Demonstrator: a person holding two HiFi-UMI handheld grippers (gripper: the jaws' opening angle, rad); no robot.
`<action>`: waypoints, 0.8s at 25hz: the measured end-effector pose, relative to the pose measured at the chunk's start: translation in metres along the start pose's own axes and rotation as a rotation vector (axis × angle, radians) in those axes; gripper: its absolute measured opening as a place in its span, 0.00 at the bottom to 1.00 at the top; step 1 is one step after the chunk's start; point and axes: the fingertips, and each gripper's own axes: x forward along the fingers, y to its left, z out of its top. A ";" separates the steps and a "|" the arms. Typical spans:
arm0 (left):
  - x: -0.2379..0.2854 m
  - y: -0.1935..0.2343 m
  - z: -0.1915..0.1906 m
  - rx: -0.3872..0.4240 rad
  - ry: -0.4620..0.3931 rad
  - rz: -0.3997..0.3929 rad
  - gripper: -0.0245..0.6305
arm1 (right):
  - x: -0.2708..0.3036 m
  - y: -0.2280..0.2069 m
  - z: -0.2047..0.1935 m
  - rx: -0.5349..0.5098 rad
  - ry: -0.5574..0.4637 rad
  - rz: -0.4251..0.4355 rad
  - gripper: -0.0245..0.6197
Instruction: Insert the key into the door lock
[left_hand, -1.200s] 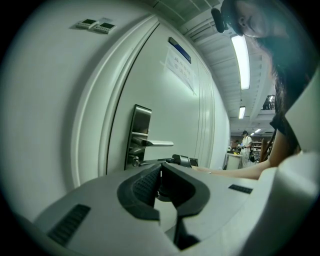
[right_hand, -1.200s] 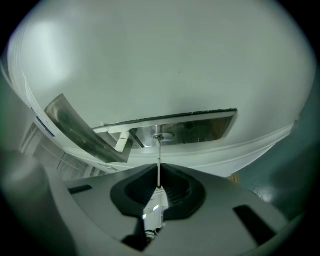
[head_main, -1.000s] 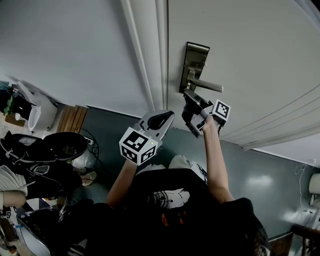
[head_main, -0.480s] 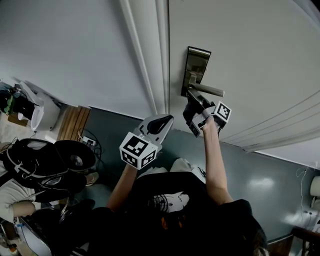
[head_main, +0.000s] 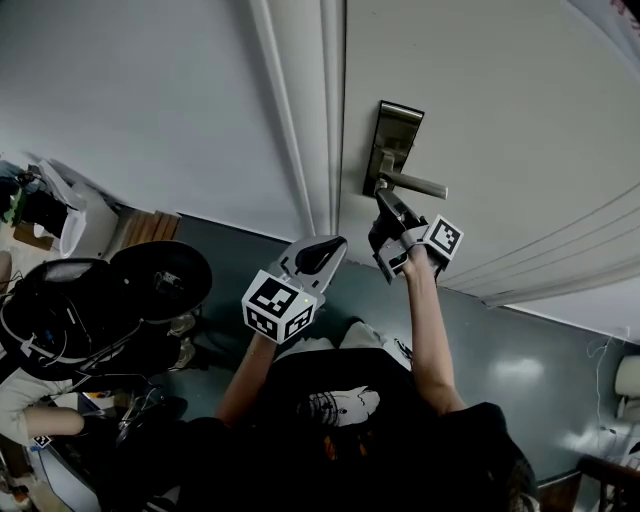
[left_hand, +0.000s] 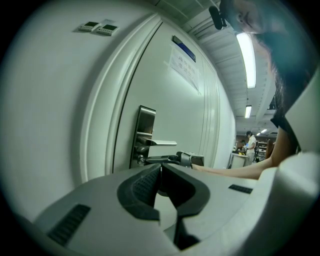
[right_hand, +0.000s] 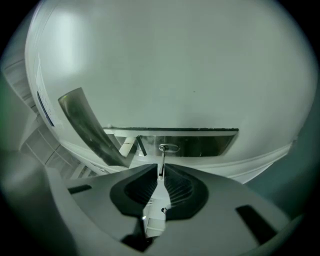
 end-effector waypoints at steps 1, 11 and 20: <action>-0.003 0.000 0.002 -0.002 -0.001 0.003 0.06 | -0.003 0.001 -0.003 -0.007 0.002 -0.008 0.09; -0.025 -0.002 0.000 -0.021 0.009 0.012 0.06 | -0.035 0.015 -0.038 -0.122 0.035 -0.073 0.09; -0.072 -0.024 -0.011 -0.029 0.017 -0.035 0.06 | -0.080 0.045 -0.100 -0.177 0.017 -0.074 0.08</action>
